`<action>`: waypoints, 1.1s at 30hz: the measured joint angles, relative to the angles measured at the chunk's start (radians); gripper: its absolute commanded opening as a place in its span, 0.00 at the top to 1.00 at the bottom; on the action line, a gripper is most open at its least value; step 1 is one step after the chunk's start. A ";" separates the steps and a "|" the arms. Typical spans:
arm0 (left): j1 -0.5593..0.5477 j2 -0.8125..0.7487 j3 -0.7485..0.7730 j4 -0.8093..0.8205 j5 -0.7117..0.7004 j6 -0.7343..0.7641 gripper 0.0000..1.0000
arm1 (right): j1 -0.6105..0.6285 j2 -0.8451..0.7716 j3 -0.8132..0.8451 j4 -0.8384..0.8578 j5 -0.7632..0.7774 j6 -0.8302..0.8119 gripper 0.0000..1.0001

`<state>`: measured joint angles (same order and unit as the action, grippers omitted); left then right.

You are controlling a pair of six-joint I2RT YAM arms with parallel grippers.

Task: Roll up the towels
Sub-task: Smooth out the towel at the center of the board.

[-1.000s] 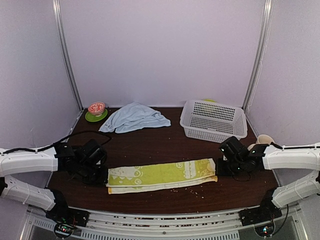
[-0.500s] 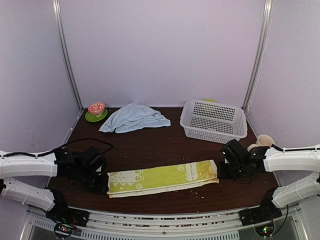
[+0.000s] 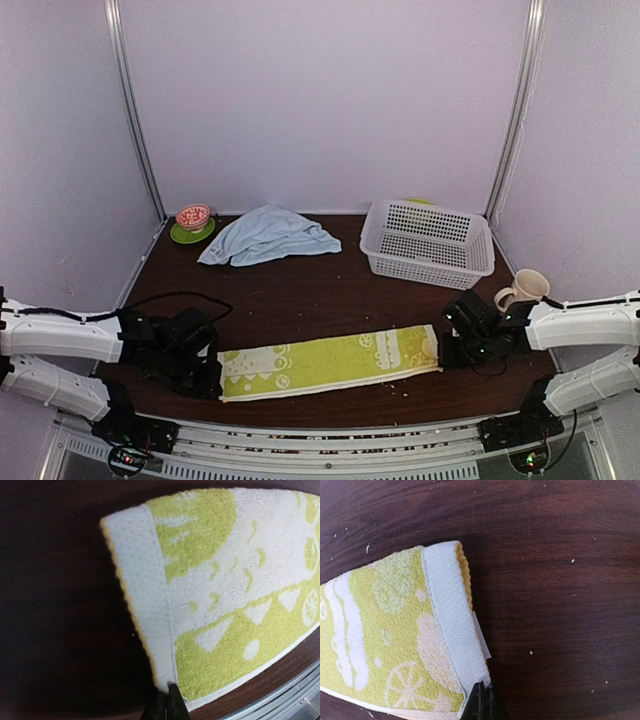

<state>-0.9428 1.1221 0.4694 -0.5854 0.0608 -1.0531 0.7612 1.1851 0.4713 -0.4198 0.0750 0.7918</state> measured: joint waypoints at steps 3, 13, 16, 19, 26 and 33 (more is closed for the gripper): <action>-0.021 0.035 0.004 0.023 0.009 0.000 0.90 | 0.000 0.000 -0.009 0.003 -0.010 -0.006 0.75; -0.047 -0.014 0.063 -0.060 0.019 0.058 0.31 | -0.001 -0.135 0.013 -0.108 -0.040 -0.050 0.39; -0.047 -0.108 0.133 -0.163 -0.004 0.091 0.31 | -0.001 -0.190 0.071 -0.160 -0.033 -0.065 0.45; -0.046 -0.143 0.231 -0.199 -0.031 0.131 0.41 | -0.001 -0.202 0.114 -0.130 -0.032 -0.074 0.54; -0.044 0.213 0.391 -0.059 -0.038 0.190 0.79 | -0.001 0.051 0.181 0.036 -0.036 -0.048 0.65; -0.044 0.441 0.380 0.019 -0.035 0.198 0.84 | -0.016 0.269 0.212 0.092 -0.003 -0.029 0.68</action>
<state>-0.9867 1.5627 0.8490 -0.5659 0.0257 -0.8547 0.7448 1.4536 0.6834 -0.3283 0.0719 0.7631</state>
